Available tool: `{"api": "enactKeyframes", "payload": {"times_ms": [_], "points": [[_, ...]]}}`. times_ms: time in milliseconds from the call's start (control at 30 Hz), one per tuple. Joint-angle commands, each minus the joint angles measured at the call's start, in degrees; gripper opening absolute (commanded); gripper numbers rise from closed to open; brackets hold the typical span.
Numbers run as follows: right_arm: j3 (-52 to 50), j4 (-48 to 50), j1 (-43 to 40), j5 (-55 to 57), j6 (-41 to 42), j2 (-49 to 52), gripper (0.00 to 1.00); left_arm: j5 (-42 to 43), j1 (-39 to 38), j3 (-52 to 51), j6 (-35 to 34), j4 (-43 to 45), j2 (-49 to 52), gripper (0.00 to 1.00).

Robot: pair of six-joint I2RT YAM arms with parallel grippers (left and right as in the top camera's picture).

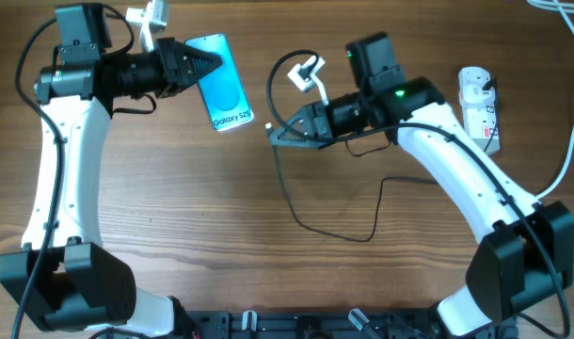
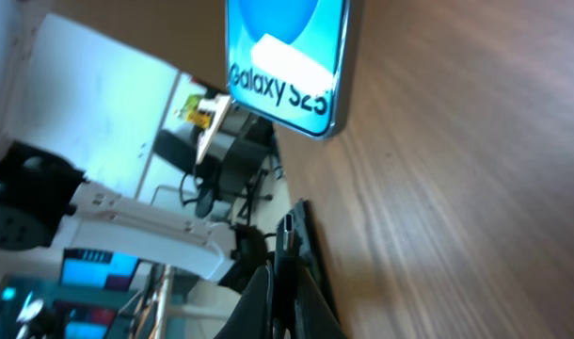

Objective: Plug charger to phone and switch on socket

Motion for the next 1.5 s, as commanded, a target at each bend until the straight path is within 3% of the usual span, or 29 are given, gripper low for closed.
{"api": "enactKeyframes", "payload": {"times_ms": [0,200,500,700,867,1467], "points": [[-0.52,0.35,3.26,-3.91,-0.96,0.22,0.05,13.29,0.13,0.20,4.98,2.89,-0.04,0.04],[-0.52,7.96,3.80,-4.98,7.08,0.22,0.05,23.26,0.13,0.20,4.94,8.33,-0.04,0.04],[-0.52,17.20,3.82,-6.38,13.05,0.22,0.05,23.23,0.13,0.20,2.29,8.26,-0.04,0.04],[-0.52,17.62,4.13,-6.38,13.79,0.22,0.05,22.56,0.13,0.20,1.27,8.52,-0.04,0.04],[-0.52,17.03,5.33,-6.40,13.73,0.22,0.05,18.82,0.13,0.20,-8.66,12.70,-0.04,0.04],[-0.52,21.44,5.57,-8.79,16.17,0.22,0.05,18.18,-1.38,0.20,-8.37,13.86,-0.04,0.04]]}}
